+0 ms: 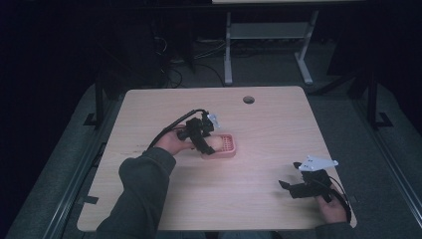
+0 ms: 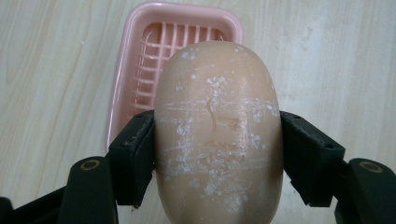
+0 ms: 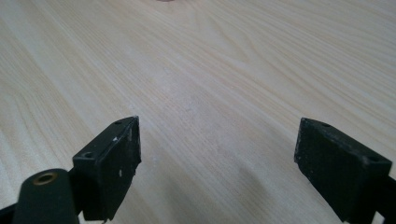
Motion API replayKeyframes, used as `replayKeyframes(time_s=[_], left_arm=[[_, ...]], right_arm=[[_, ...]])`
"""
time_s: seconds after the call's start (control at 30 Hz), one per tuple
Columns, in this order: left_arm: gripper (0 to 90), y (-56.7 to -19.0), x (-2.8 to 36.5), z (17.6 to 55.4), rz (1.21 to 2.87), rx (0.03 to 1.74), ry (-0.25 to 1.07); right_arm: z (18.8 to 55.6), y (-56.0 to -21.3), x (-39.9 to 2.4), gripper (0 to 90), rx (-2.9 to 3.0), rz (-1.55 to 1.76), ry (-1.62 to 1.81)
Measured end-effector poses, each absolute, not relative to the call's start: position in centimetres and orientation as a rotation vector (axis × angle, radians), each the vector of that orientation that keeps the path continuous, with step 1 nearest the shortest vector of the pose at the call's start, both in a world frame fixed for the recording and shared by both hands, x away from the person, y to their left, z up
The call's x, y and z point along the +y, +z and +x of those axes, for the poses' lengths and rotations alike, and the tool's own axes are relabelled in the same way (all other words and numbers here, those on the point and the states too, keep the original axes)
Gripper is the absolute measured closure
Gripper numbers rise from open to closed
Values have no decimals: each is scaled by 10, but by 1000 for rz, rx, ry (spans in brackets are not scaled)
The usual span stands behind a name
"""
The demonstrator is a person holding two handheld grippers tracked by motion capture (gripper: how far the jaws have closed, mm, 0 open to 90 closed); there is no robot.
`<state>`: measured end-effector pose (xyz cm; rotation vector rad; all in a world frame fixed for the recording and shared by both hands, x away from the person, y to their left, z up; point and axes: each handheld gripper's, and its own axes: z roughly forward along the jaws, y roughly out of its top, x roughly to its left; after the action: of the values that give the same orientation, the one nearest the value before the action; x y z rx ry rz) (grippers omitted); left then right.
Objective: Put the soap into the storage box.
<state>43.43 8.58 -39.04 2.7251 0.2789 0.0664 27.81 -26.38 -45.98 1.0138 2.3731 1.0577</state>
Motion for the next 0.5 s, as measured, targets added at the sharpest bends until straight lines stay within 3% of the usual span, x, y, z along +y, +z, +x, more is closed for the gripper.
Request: replayKeyframes(time_s=[0.5], left_arm=[[322,-401,72,449,2707,277,71]], right_arm=[[278,-460,-265,141,2376,1010,1051]])
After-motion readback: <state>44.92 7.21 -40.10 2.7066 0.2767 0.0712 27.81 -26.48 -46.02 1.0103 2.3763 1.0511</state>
